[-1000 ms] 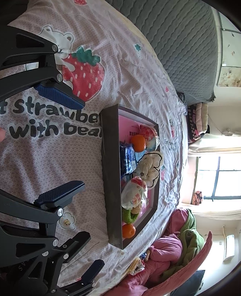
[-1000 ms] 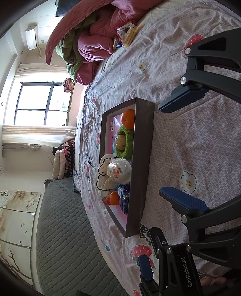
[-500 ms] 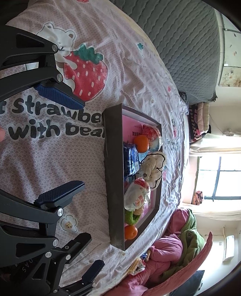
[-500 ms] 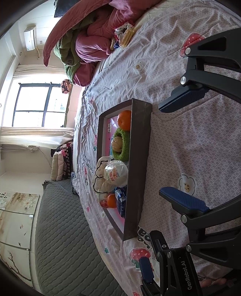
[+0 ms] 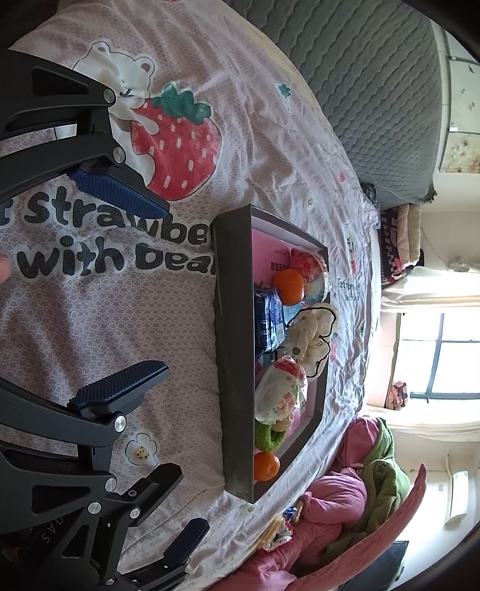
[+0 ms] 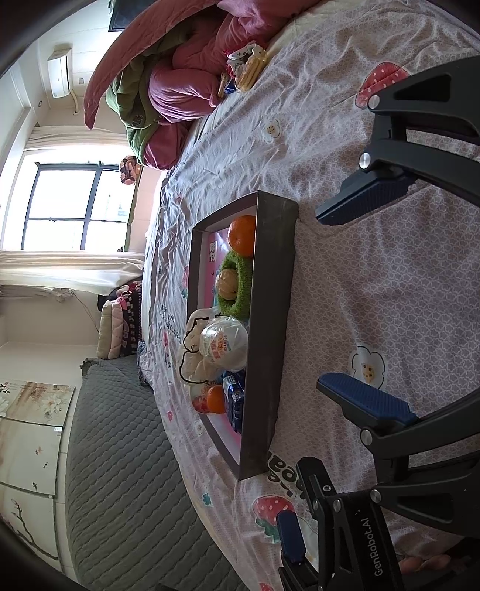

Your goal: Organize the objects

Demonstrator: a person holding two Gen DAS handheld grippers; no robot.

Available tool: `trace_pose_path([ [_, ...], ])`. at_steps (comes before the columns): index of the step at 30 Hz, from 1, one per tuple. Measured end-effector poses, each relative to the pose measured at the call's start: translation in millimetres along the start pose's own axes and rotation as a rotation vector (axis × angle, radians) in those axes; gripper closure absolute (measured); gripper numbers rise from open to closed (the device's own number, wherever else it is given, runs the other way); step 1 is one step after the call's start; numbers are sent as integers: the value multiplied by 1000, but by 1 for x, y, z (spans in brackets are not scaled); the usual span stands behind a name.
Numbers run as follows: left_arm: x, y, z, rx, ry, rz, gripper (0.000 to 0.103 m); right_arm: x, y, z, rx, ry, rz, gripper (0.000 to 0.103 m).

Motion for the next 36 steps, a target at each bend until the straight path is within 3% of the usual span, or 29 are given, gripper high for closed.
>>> trace_pose_path([
  [36,-2,-1,2,6,0,4,23,-1,0,1,3,4,-1,21],
])
Point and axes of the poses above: each gripper's, at about its wrist camera, not at the fingertips, and x roughly against the way its jaws point, z to its left, y to its top, the point moved 5 cm from there along -x, roughly the way its jaws point, and after that the axes turned 14 degrees about -z, right-handed, at the moved point
